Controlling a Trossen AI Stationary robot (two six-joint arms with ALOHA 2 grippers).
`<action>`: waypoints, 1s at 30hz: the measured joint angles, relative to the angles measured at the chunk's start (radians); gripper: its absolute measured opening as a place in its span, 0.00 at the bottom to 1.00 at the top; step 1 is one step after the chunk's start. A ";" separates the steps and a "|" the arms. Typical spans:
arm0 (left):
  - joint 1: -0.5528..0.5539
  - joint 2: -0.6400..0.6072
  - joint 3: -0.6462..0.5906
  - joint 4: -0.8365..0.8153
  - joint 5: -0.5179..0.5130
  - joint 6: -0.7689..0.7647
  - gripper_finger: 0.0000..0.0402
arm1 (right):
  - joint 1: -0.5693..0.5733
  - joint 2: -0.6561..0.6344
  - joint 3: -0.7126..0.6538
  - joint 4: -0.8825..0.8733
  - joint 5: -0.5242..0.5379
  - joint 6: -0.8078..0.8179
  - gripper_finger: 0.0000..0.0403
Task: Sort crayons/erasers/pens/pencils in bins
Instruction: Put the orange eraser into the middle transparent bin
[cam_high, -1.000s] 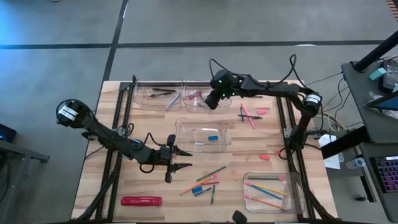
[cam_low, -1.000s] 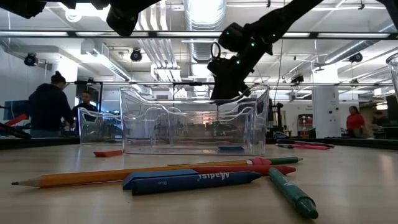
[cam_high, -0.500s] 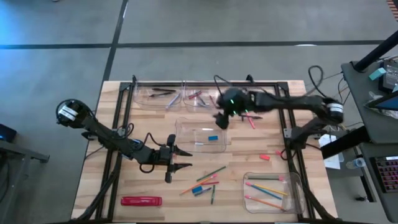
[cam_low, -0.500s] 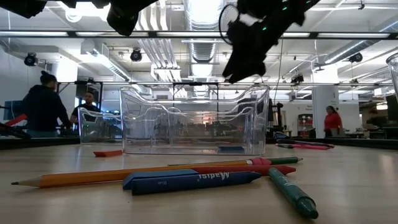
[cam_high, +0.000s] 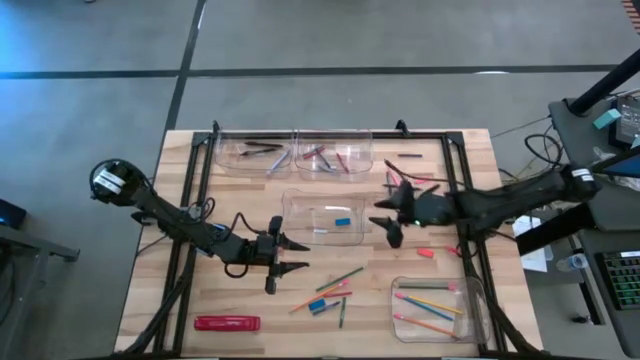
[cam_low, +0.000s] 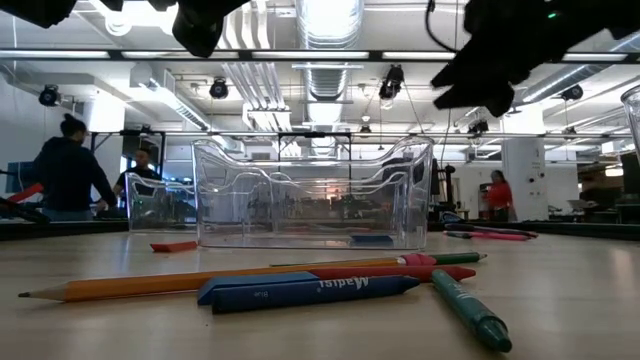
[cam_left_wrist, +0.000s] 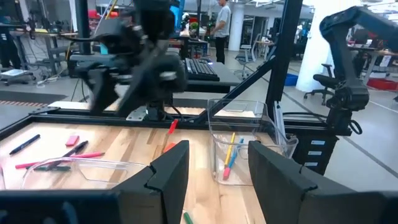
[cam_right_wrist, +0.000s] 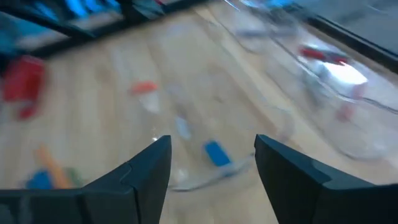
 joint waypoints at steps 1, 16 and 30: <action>0.000 0.000 0.000 0.000 0.000 -0.003 0.37 | 0.021 -0.021 -0.029 0.050 0.000 0.000 0.54; 0.032 0.000 0.005 -0.181 -0.156 -0.272 0.37 | 0.190 -0.023 -0.341 0.719 0.000 -0.104 0.54; 0.039 -0.033 0.161 -0.391 -0.241 -0.311 0.37 | 0.308 -0.019 -0.253 0.723 -0.003 -0.218 0.54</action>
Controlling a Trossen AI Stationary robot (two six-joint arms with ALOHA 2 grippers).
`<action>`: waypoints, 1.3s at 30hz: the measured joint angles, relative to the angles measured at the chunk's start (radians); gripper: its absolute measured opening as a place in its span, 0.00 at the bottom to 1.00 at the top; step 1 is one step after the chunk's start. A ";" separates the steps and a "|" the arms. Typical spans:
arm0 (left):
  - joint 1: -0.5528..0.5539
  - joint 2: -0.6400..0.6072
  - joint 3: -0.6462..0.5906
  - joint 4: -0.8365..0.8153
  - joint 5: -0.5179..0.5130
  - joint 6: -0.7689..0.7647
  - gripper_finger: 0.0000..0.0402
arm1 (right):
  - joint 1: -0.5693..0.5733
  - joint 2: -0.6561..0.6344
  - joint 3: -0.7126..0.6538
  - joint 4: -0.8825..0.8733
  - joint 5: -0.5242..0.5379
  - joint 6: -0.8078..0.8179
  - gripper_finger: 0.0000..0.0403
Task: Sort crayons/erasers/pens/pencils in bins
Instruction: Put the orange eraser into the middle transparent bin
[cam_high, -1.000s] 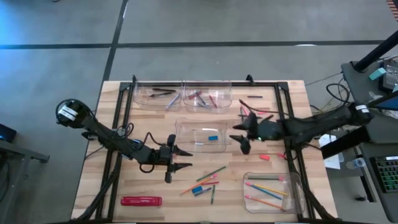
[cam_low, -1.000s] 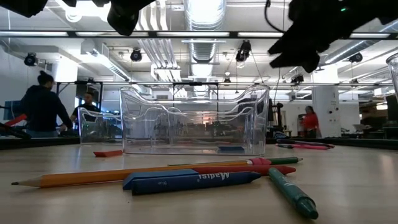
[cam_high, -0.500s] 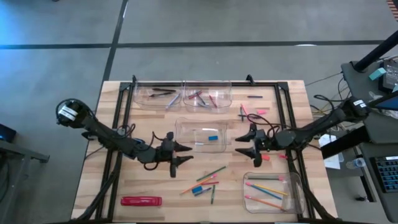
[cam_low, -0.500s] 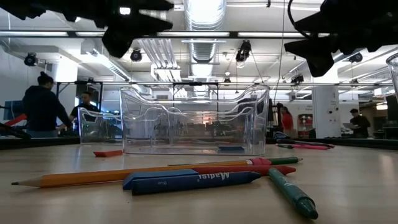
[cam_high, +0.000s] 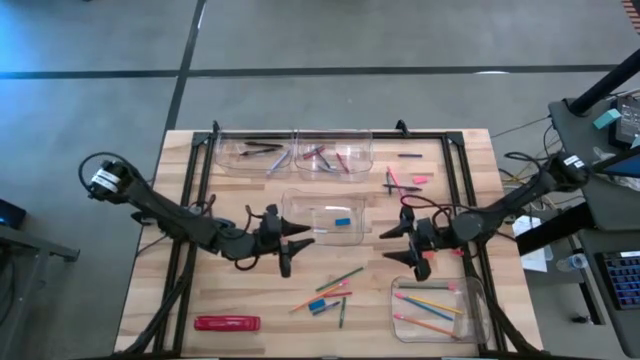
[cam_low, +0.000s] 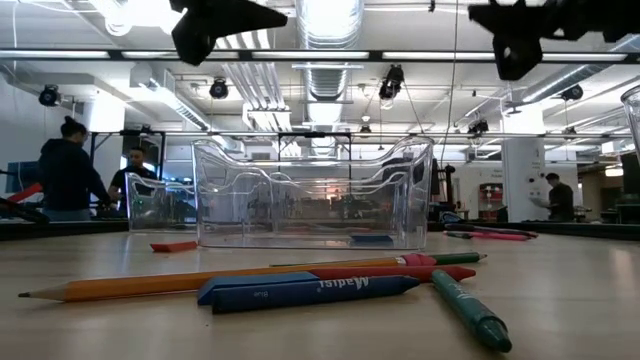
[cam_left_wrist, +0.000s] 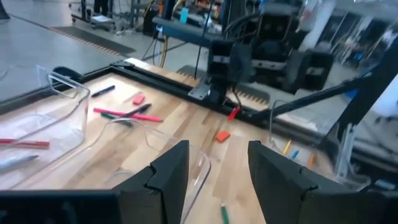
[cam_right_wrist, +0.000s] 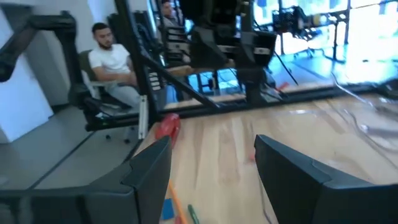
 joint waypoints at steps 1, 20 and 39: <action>0.000 0.001 0.027 -0.050 0.000 0.002 0.37 | 0.010 0.000 0.007 -0.003 0.000 -0.015 0.54; -0.003 0.002 0.127 -0.237 0.099 0.076 0.37 | 0.063 0.001 0.043 -0.002 0.000 -0.072 0.54; -0.002 0.002 0.111 -0.274 0.143 0.044 0.03 | 0.063 0.001 0.049 -0.002 0.000 -0.074 0.54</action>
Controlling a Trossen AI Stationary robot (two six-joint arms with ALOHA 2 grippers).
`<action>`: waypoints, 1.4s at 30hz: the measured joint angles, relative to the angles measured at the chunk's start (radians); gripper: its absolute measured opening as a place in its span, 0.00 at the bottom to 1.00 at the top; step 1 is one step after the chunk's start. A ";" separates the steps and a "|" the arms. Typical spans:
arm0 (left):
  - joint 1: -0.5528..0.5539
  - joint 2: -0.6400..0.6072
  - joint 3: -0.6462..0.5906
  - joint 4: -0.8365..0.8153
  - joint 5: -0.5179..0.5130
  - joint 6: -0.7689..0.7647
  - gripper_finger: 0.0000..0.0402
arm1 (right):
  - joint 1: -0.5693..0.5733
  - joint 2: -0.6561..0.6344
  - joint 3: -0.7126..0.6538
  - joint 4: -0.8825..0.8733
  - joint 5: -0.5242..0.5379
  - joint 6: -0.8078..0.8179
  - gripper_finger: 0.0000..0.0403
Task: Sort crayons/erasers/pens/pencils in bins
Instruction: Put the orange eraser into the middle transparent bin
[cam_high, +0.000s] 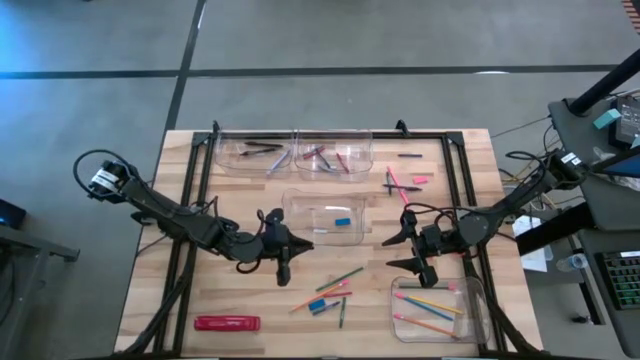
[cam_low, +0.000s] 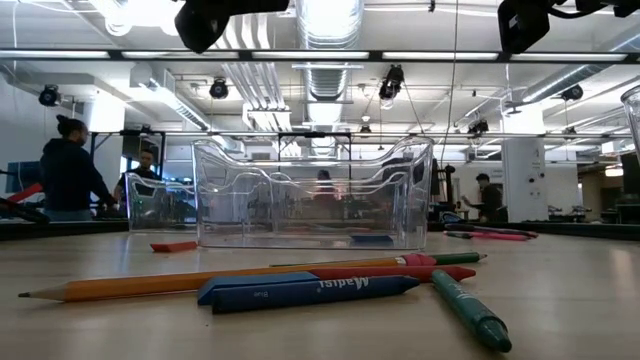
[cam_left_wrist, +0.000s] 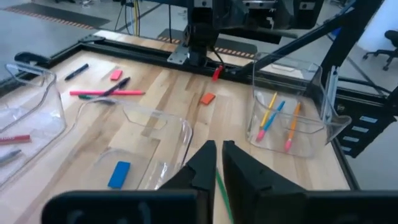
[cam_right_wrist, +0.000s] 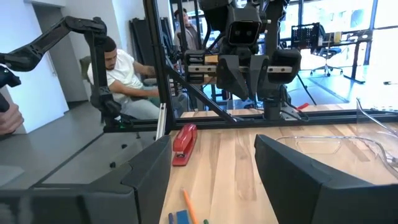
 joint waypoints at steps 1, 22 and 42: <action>0.000 0.000 -0.002 -0.002 0.000 -0.013 0.02 | 0.000 0.000 0.000 0.000 0.000 0.000 0.54; 0.001 -0.007 -0.003 -0.222 -0.046 -0.160 0.36 | 0.000 0.000 -0.001 -0.008 0.000 -0.003 0.54; -0.064 -0.032 -0.104 -0.606 -0.053 -0.607 0.41 | 0.000 0.000 -0.002 -0.024 0.001 -0.001 0.54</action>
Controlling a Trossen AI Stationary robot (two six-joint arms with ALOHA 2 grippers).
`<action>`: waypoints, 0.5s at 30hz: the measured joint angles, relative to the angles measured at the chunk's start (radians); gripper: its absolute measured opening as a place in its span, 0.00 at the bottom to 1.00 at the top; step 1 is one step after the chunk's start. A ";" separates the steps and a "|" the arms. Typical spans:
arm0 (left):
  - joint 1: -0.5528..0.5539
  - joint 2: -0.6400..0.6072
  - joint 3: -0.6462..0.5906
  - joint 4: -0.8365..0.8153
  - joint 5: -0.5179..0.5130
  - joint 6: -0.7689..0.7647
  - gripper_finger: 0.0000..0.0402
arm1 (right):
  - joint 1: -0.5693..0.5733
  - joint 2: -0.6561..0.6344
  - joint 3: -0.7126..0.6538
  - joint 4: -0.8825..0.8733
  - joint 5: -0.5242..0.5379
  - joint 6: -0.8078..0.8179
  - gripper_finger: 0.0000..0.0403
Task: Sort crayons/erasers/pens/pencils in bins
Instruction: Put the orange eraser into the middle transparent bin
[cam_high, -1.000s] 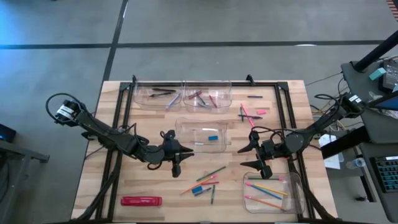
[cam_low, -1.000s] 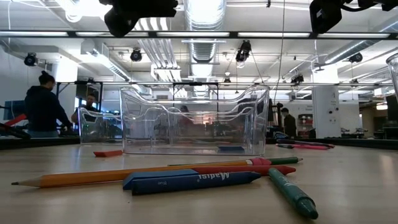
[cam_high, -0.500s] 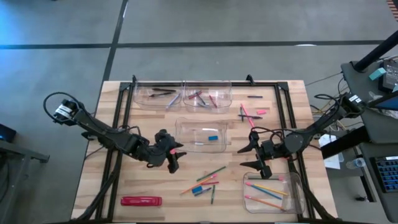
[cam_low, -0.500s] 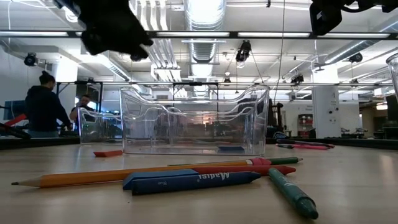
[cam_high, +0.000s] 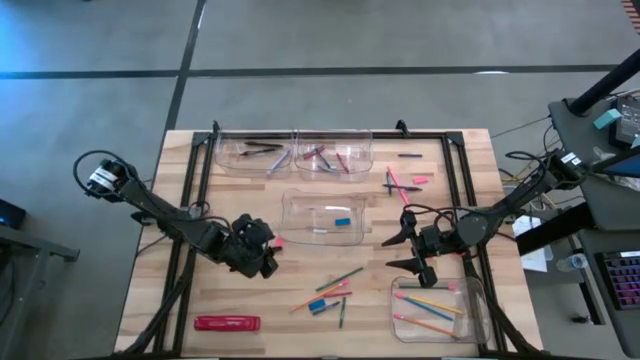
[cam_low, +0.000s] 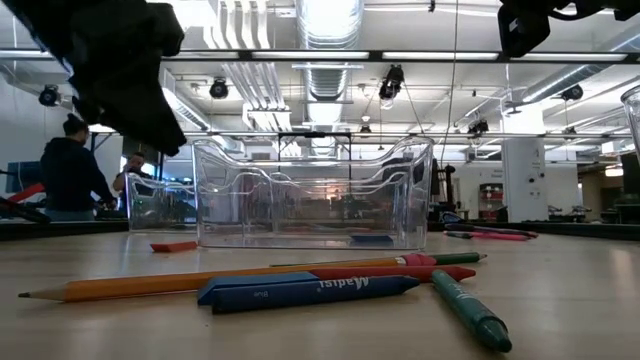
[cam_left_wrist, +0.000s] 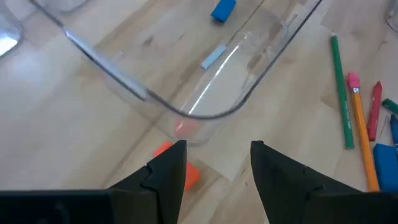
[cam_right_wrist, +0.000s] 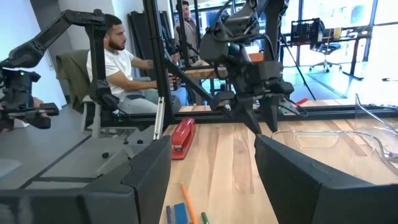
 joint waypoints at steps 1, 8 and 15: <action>-0.009 -0.001 -0.015 0.018 -0.010 -0.014 0.41 | 0.000 0.000 0.000 0.000 0.000 0.000 0.54; -0.025 -0.006 -0.150 0.121 -0.051 -0.147 0.41 | 0.000 0.000 0.000 0.000 0.006 -0.009 0.54; -0.020 -0.005 -0.281 0.277 -0.078 -0.273 0.41 | 0.000 0.000 0.000 0.000 0.026 -0.009 0.54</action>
